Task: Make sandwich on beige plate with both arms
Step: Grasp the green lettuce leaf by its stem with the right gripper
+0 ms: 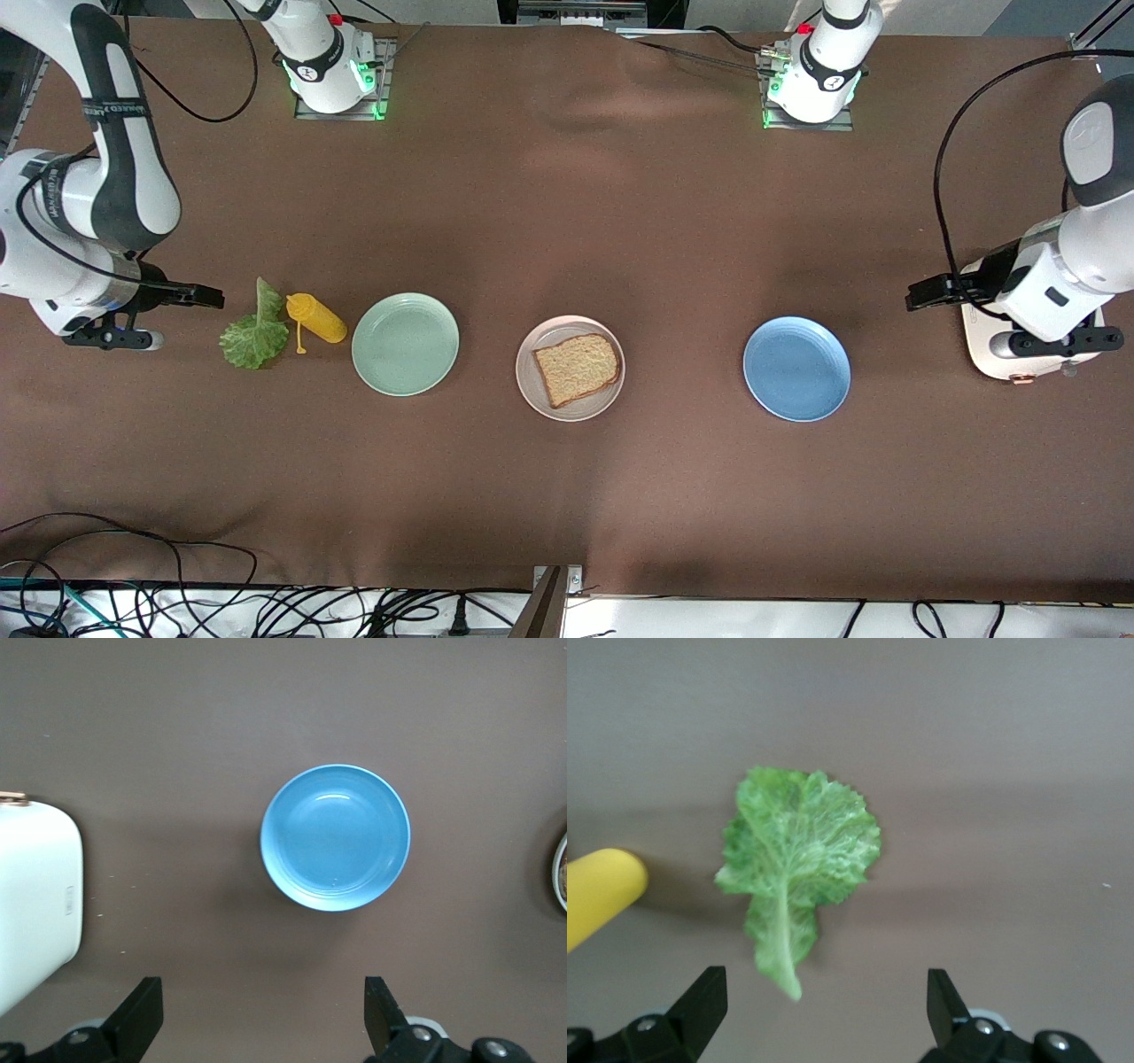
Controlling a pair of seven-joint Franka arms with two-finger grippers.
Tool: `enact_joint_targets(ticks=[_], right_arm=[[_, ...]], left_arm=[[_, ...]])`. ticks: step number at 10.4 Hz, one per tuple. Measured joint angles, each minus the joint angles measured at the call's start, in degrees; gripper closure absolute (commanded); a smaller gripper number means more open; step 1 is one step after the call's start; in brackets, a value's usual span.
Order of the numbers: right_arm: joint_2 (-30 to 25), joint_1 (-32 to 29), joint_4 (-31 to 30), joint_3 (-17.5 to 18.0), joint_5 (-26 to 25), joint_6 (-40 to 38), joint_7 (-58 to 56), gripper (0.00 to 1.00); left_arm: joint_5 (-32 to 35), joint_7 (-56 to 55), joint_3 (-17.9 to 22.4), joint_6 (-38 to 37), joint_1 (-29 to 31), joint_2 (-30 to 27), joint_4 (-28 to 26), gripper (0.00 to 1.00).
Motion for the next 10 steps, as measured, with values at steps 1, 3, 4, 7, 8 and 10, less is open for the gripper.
enact_joint_targets(ticks=[1, 3, 4, 7, 8, 10], right_arm=[[0.69, 0.05, -4.24, 0.2, 0.01, 6.03, 0.32, 0.0], [2.74, 0.51, -8.93, 1.31, 0.02, 12.93, 1.67, 0.0], [4.06, 1.06, -9.51, 1.64, 0.02, 14.88, 2.37, 0.05], [6.55, 2.12, -9.5, 1.77, 0.02, 17.41, 2.69, 0.88], [6.45, 2.15, -9.31, 1.77, 0.02, 17.4, 2.65, 0.97], [6.0, 2.17, -9.09, 1.76, 0.02, 17.21, 2.51, 0.99]], left_arm=[[0.64, 0.0, 0.0, -1.12, 0.49, -1.24, -0.37, 0.0], [1.95, 0.0, -0.2, -1.82, 0.54, -2.54, -1.91, 0.0], [2.02, 0.0, -0.29, -1.82, 0.54, -2.74, -2.72, 0.0], [2.04, 0.0, -0.55, -2.31, 0.54, -3.42, -3.1, 0.0], [2.04, -0.04, -0.74, -2.39, 0.54, -3.63, -3.13, 0.0], [2.04, -0.05, -0.82, -2.4, 0.54, -3.84, -3.13, 0.0]])
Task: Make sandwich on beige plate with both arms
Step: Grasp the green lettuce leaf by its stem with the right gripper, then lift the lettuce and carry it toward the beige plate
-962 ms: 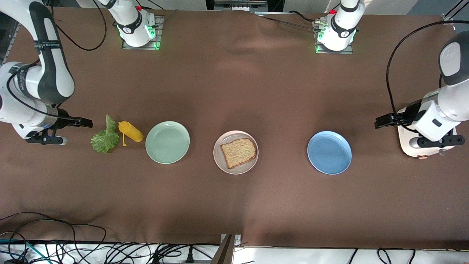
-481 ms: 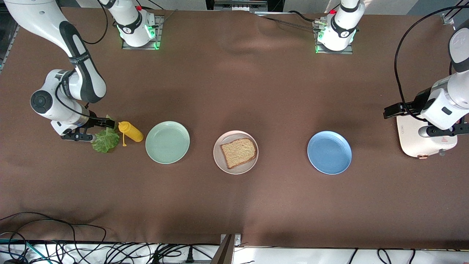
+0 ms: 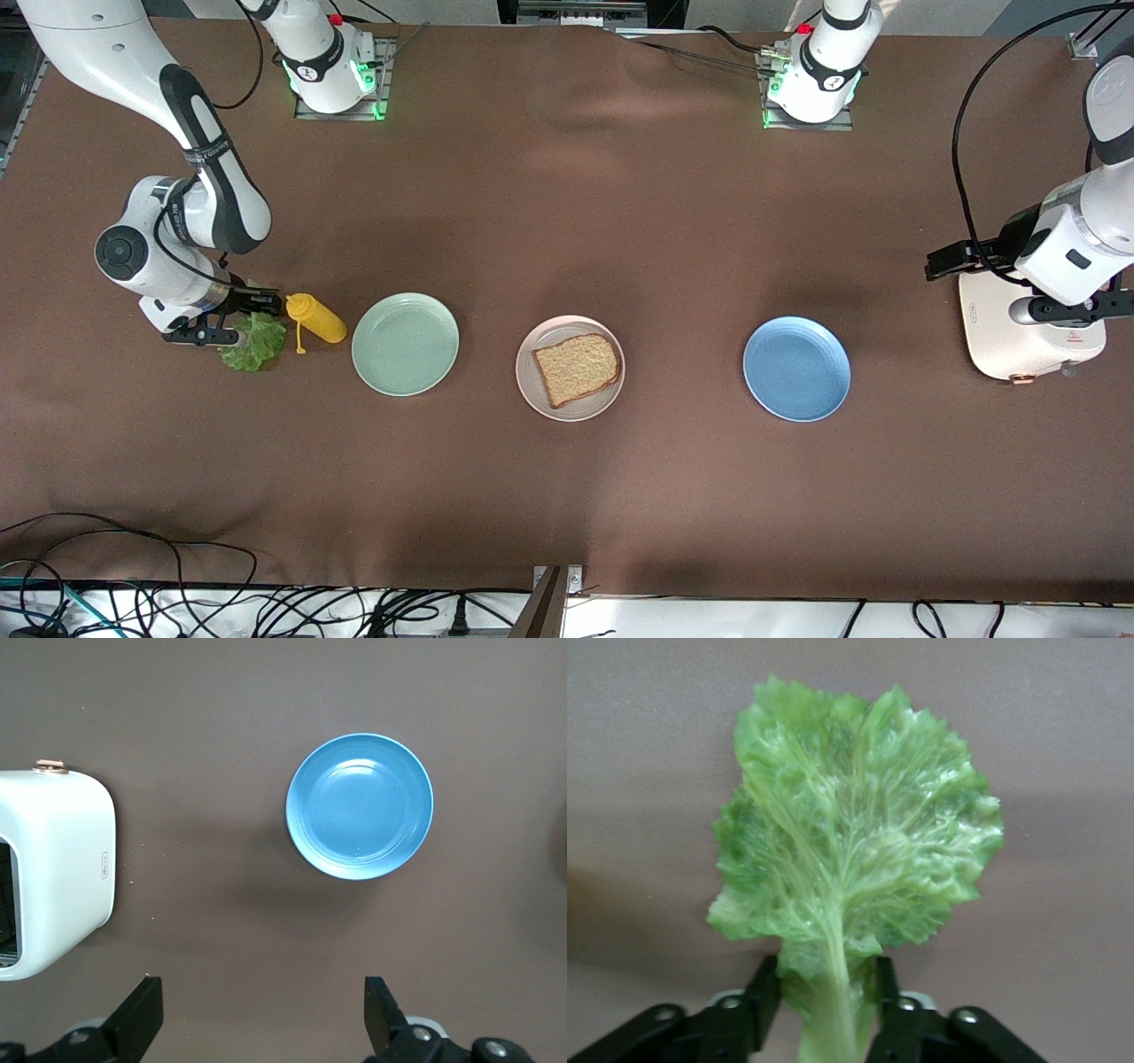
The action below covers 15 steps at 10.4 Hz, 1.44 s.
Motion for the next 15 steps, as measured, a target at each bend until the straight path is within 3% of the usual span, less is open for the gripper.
enact_joint_targets(ticks=[3, 5, 11, 15], right_arm=[[-1.55, 0.0, 1.0, -0.02, 0.0, -1.54, -0.03, 1.0], [-3.64, 0.0, 3.58, -0.11, 0.0, -6.99, -0.03, 0.98], [-7.21, 0.13, 28.31, 0.23, 0.04, -36.88, 0.53, 1.0], [-7.19, 4.25, 36.01, 5.03, 0.24, -44.04, 9.93, 1.0]], left_arm=[[0.0, 0.0, 0.04, 0.0, 0.0, -0.05, -0.01, 0.0], [0.0, 0.0, 0.05, -0.04, 0.02, -0.04, -0.23, 0.0], [0.0, 0.01, 0.19, -0.68, 0.88, -0.02, -0.64, 0.0], [0.0, 0.01, 0.25, -0.94, 1.25, -0.02, -0.69, 0.0]])
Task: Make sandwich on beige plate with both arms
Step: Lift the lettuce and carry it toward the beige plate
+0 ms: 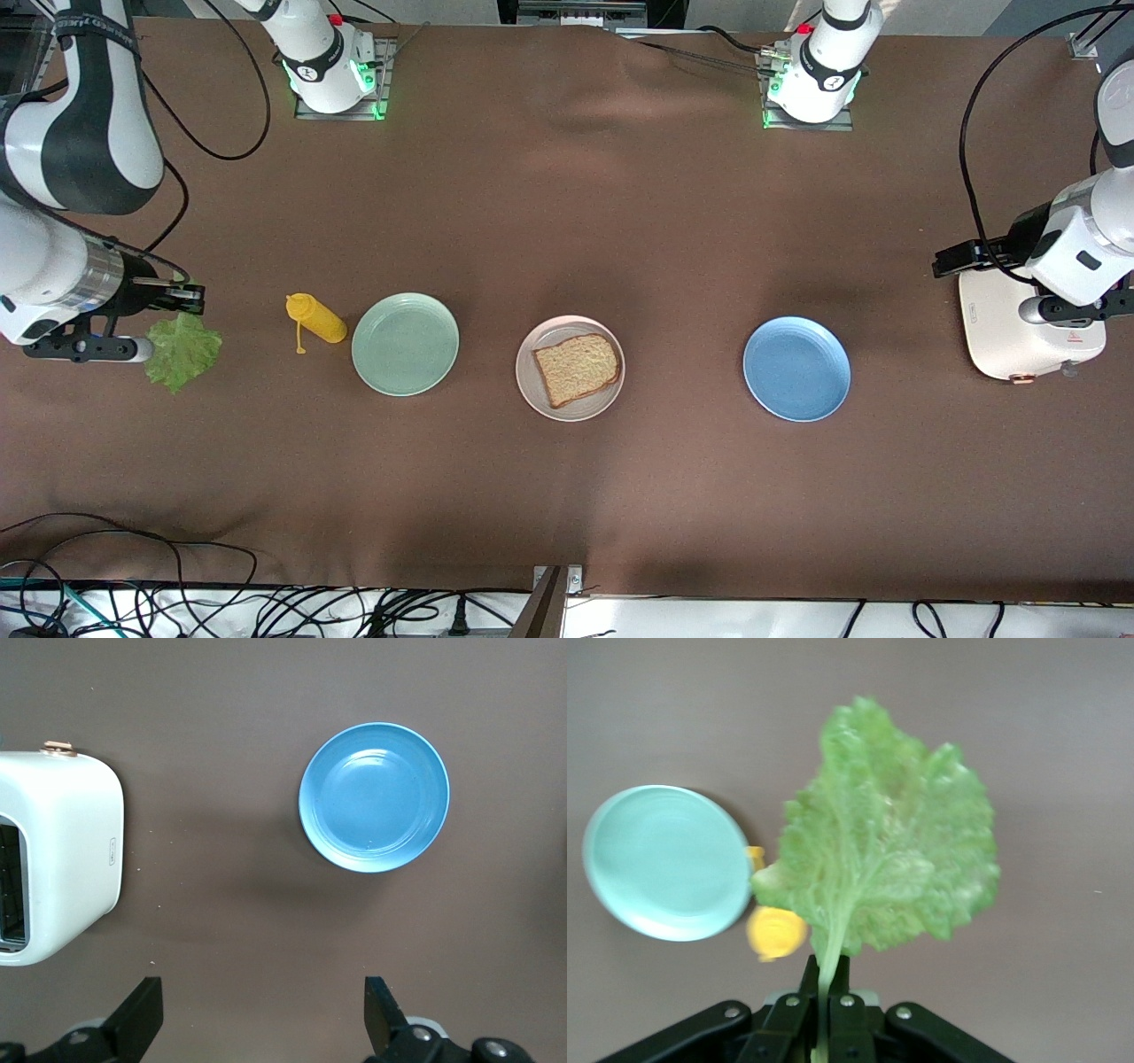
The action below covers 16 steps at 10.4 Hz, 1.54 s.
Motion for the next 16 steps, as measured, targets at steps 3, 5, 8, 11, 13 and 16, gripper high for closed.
enact_joint_targets(ticks=[3, 5, 8, 11, 13, 16], right_arm=[[0.58, 1.3, 1.11, 7.1, 0.01, -0.06, 11.87, 1.0], [1.39, 3.57, 1.19, 8.54, 0.02, 0.68, 16.63, 1.0], [2.8, 8.59, 1.22, 8.7, 0.02, 3.95, 22.33, 1.0], [4.46, 12.53, 1.25, 8.76, 0.02, 5.98, 26.98, 1.0], [6.25, 15.01, 1.27, 8.78, 0.02, 7.49, 28.6, 1.0], [8.98, 17.31, 1.32, 8.78, 0.02, 8.18, 29.99, 1.0]], left_arm=[[0.0, 0.0, -0.02, -0.41, 0.12, 0.01, -0.13, 0.0], [0.0, 0.0, -0.01, -0.43, 0.27, 0.01, -0.27, 0.0], [0.0, 0.0, -0.01, -0.79, 0.68, 0.01, -0.33, 0.0], [0.0, 0.0, -0.01, -1.22, 1.15, 0.01, -0.36, 0.0], [0.0, 0.0, -0.03, -1.28, 1.19, 0.01, -0.38, 0.0], [0.0, 0.0, -0.02, -1.6, 1.2, 0.01, -0.41, 0.0]])
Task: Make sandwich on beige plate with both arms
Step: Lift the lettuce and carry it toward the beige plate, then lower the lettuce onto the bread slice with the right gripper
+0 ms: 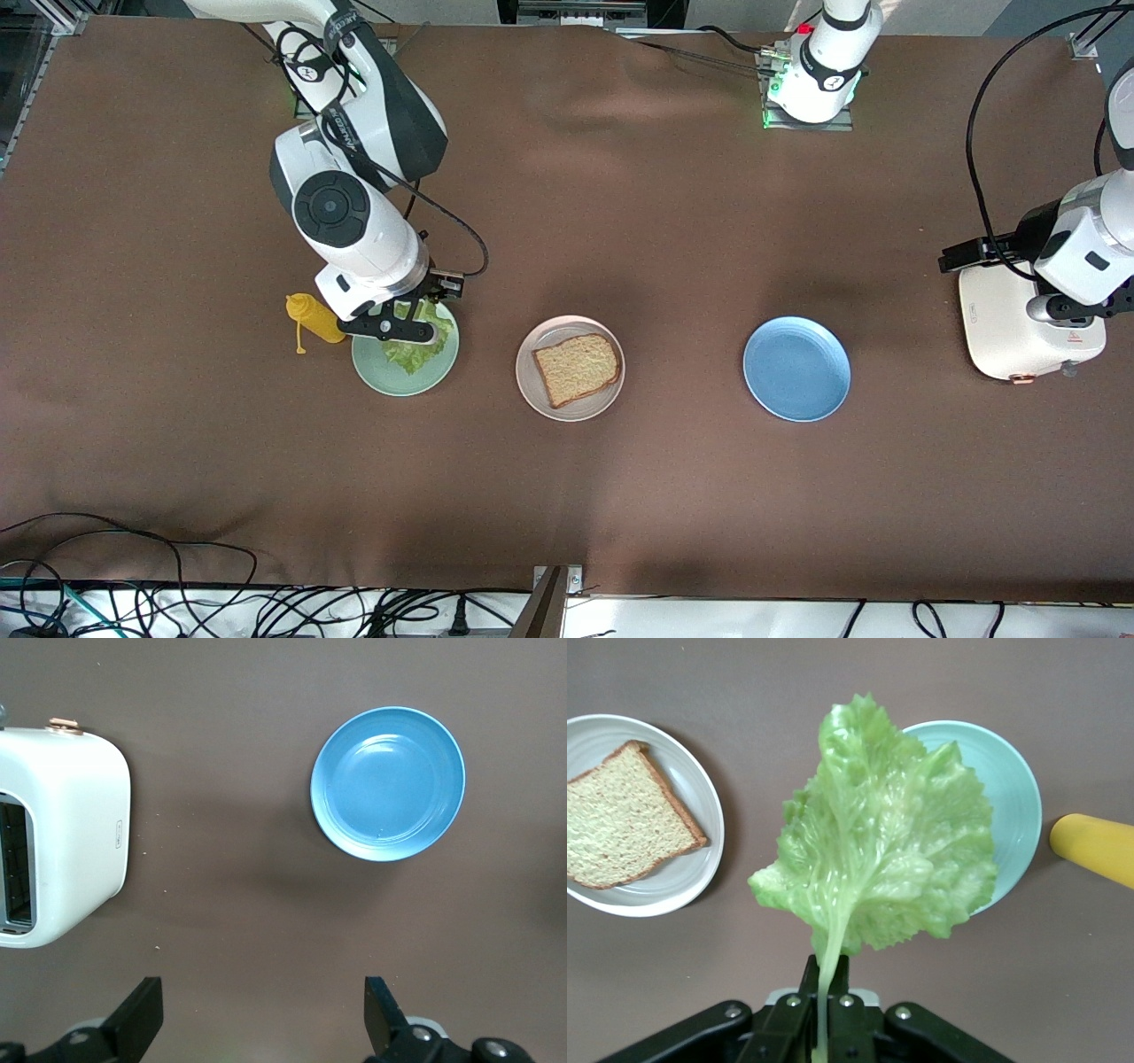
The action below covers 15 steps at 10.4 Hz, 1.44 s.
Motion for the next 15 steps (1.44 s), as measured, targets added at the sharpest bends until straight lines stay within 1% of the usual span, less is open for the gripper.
enact_joint_targets(ticks=[2, 4, 5, 7, 8, 11, 13, 15], right_arm=[[0.55, 0.55, 0.04, -0.01, 0.0, 0.2, 0.01, 1.0], [0.77, 1.17, 0.08, -0.01, 0.0, 2.22, 0.72, 0.99], [0.77, 1.21, 0.16, -0.01, 0.0, 2.29, 1.05, 0.94], [1.29, 1.48, 0.22, 0.03, 0.7, 2.63, 1.13, 1.0], [1.96, 2.79, 0.23, 0.04, 0.83, 3.25, 1.69, 1.0], [3.69, 7.34, 0.65, 0.09, 0.95, 13.09, 7.65, 1.0], [6.83, 9.71, 0.78, 0.09, 1.05, 19.01, 12.13, 1.0], [10.71, 12.23, 0.95, 0.09, 1.05, 28.19, 15.45, 1.0]], left_arm=[[0.0, 0.0, 0.0, -0.19, 0.01, 0.02, -0.08, 0.0], [0.0, 0.0, 0.0, -0.52, 0.01, 0.02, -0.1, 0.0], [0.0, 0.0, 0.0, -0.61, 0.01, 0.03, -0.11, 0.0], [0.0, 0.0, 0.0, -0.68, 0.01, 0.05, -0.13, 0.0], [0.0, 0.0, -0.01, -1.07, 0.01, 0.06, -0.15, 0.0], [0.0, 0.0, -0.02, -1.95, 0.01, 0.06, -0.15, 0.0], [0.0, 0.0, -0.01, -2.0, 0.04, 0.07, -0.16, 0.0], [0.0, 0.0, 0.0, -2.06, 0.12, 0.07, -0.17, 0.0]])
